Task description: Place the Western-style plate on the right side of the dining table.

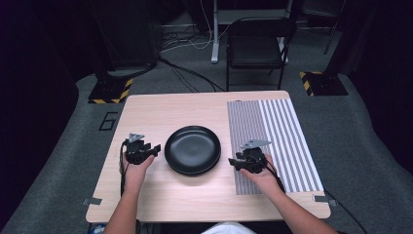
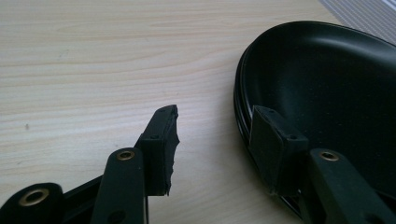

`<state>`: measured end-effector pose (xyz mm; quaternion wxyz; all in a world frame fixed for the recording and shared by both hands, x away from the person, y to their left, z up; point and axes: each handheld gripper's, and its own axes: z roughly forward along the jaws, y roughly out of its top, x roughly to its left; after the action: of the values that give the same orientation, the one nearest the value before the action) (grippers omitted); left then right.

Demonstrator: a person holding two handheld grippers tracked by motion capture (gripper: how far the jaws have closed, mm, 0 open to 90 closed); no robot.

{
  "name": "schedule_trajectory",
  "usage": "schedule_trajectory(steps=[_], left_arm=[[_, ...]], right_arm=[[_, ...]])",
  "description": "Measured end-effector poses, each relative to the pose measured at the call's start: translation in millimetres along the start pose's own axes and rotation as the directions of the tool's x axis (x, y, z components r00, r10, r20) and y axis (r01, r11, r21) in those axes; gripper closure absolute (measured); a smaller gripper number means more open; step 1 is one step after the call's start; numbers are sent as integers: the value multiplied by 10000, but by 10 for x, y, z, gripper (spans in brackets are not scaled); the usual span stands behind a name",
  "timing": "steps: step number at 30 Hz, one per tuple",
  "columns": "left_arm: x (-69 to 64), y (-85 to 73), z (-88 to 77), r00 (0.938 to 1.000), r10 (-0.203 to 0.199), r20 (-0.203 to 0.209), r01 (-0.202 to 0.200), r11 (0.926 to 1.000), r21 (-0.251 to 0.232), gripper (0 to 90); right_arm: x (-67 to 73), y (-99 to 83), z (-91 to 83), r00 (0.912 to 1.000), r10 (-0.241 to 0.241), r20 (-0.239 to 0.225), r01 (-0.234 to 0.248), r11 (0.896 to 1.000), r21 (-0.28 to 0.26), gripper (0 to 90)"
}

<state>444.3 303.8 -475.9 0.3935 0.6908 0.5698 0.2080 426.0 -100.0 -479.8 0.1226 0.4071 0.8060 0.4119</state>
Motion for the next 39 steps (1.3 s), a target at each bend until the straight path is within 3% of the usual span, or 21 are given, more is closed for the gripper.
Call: schedule_trajectory(steps=[3,4,11,17,18,24,30,32,39], left_arm=[[-19,5,5,9994,-122,312,120,9999,72,545],[-28,8,10,9978,-352,562,343,9993,160,566],[-36,16,42,9943,-671,834,651,9975,267,617],[-41,22,87,9882,-1055,1113,1014,9940,420,665],[-44,25,97,9848,-1203,1255,1148,9921,503,678],[-57,25,134,9824,-1258,1383,1178,9909,648,703],[-61,22,150,9737,-1477,1734,1332,9867,929,743],[-59,18,160,9721,-1494,1808,1329,9861,1001,751],[-50,8,169,9706,-1577,1818,1393,9841,1099,772]], right_arm=[[-5,15,13,10000,12,80,-11,10000,-25,552],[-4,28,24,9999,127,93,-128,9999,1,552],[-6,93,74,9995,321,48,-320,9995,-64,573],[-12,148,115,9987,490,128,-488,9986,-189,570],[-29,160,134,9983,568,121,-565,9982,-209,572],[-63,181,170,9968,804,17,-804,9967,-58,599],[-72,212,195,9952,973,119,-972,9952,-81,614],[-83,221,207,9959,904,-33,-904,9959,-72,627],[-75,249,253,9951,967,-200,-966,9953,31,650]])
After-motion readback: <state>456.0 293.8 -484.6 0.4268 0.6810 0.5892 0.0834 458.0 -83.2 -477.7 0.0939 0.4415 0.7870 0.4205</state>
